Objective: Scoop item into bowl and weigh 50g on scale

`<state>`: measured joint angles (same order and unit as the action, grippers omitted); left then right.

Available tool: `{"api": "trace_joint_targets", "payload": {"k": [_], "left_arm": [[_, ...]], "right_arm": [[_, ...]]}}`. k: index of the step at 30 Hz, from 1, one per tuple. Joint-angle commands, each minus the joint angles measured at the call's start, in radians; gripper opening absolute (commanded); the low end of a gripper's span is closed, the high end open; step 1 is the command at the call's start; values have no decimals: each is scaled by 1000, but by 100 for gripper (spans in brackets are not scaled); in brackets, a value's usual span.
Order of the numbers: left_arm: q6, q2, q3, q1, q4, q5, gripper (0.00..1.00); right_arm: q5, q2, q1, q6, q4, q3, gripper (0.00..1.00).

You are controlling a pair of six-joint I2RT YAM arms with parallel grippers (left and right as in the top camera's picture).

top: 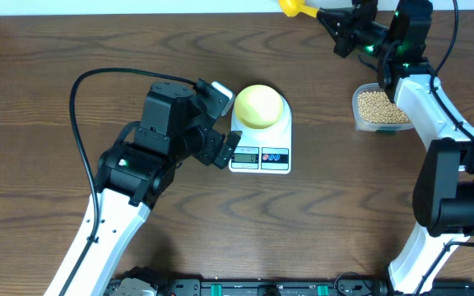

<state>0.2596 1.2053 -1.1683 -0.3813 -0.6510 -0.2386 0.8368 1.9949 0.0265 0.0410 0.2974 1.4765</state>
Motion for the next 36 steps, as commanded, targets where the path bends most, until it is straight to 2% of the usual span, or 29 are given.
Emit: {"api": "trace_joint_targets", "payload": {"k": [1, 8, 14, 21, 27, 36], "left_arm": [[10, 1, 7, 5, -3, -15, 100], [10, 1, 7, 5, -3, -15, 100], [10, 1, 7, 5, -3, -15, 100], [9, 1, 7, 5, -3, -15, 100], [10, 1, 7, 5, -3, -15, 100], [9, 1, 7, 5, -3, -15, 100]], "right_arm": [[2, 2, -7, 40, 23, 21, 1], [5, 2, -27, 87, 77, 22, 1], [-5, 2, -85, 316, 107, 34, 1], [79, 0, -151, 446, 103, 55, 1], [221, -2, -185, 489, 104, 87, 1], [256, -2, -157, 524, 103, 167, 1]]}}
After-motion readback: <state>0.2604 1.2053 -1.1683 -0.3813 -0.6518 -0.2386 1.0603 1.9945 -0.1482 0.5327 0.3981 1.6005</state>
